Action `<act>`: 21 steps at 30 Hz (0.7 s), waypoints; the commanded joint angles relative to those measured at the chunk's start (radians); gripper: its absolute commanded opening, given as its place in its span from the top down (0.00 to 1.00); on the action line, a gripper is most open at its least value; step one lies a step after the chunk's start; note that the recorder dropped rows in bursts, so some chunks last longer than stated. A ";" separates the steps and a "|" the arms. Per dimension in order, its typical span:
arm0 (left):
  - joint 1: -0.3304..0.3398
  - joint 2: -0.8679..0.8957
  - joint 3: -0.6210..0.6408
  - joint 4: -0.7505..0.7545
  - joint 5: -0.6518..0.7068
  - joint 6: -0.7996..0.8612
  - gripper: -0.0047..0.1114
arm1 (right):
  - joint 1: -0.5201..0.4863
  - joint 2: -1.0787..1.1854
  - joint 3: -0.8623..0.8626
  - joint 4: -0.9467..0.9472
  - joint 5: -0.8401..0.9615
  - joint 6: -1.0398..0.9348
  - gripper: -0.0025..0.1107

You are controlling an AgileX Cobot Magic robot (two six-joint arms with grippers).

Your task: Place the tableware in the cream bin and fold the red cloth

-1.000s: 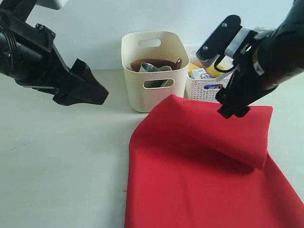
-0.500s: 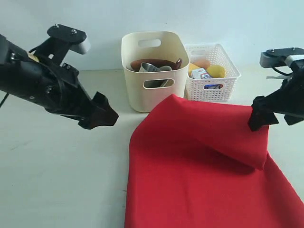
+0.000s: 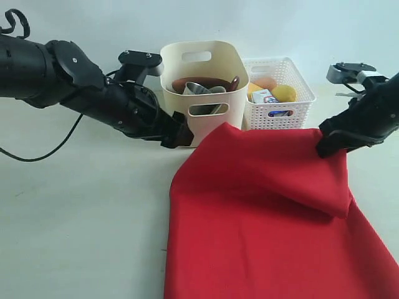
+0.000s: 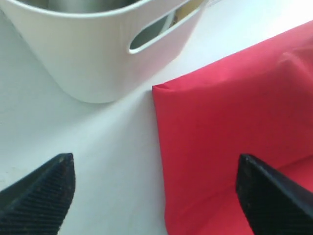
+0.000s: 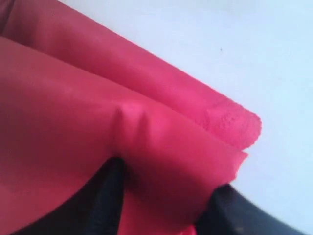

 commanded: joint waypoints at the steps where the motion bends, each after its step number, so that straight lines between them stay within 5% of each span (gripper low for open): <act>1: 0.002 0.001 -0.021 -0.011 -0.013 0.036 0.23 | -0.008 0.002 -0.013 -0.083 0.031 -0.097 0.89; 5: 0.002 0.001 -0.021 -0.011 0.001 0.066 0.23 | -0.008 0.002 -0.013 -0.206 -0.023 0.023 0.85; 10: 0.002 0.001 -0.021 -0.011 0.024 0.097 0.23 | -0.006 -0.016 -0.013 -0.224 -0.070 0.065 0.53; 13: 0.002 0.001 -0.021 -0.011 0.024 0.097 0.23 | -0.006 -0.066 -0.035 -0.172 -0.095 0.064 0.46; 17: 0.002 0.001 -0.021 -0.011 0.024 0.097 0.23 | 0.017 -0.126 -0.109 -0.013 0.015 0.014 0.52; 21: 0.002 0.001 -0.021 -0.011 0.045 0.079 0.23 | 0.150 -0.097 -0.181 -0.005 0.049 0.007 0.88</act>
